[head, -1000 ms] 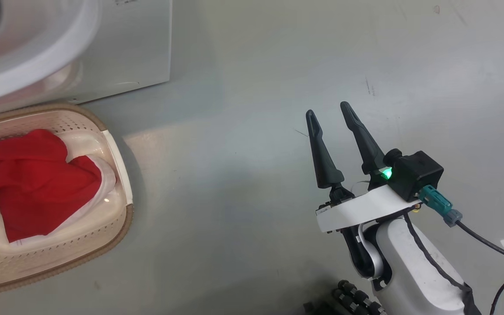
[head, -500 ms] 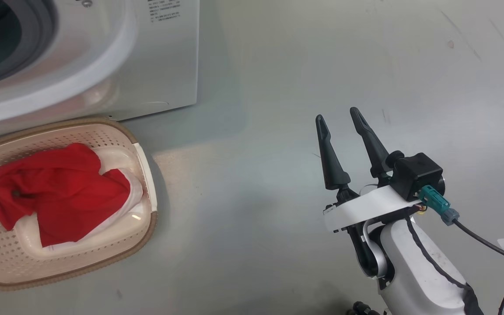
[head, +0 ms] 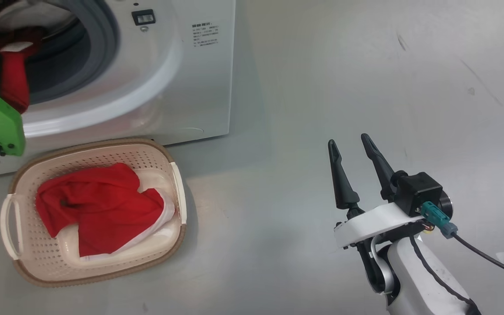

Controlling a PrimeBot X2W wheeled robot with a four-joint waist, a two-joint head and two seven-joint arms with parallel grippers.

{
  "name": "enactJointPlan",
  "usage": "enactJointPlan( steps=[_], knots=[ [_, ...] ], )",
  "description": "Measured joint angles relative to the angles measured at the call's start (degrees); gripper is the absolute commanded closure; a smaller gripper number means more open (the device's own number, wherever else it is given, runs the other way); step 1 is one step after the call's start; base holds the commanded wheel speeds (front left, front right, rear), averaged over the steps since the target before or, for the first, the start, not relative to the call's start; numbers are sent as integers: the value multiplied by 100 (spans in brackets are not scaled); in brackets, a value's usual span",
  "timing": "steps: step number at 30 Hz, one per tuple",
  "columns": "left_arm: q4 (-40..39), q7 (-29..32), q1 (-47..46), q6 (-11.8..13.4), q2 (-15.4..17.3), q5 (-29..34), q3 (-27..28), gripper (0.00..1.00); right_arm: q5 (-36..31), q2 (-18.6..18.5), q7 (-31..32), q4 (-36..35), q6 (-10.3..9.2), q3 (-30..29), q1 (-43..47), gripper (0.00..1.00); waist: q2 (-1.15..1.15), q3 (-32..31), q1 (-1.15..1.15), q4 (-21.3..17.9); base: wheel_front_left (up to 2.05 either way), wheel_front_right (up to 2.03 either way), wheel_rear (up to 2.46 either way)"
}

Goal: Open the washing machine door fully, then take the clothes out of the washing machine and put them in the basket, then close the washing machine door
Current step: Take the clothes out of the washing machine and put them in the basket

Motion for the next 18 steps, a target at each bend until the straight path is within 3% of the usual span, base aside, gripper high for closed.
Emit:
enactJointPlan(
  steps=[10, 18],
  knots=[
    [-48, -739, 597, 0, -253, -230, -158, 100, -18, -10, 1, 186, 135, -204, 275, 0, 0, -555, 0, 333, 0, 0, 0],
    [-203, -845, 1161, 0, -354, -339, -275, 100, -57, -138, 1, 219, 187, -534, 454, 0, 0, -1062, 0, 548, 0, 0, 0]
  ],
)
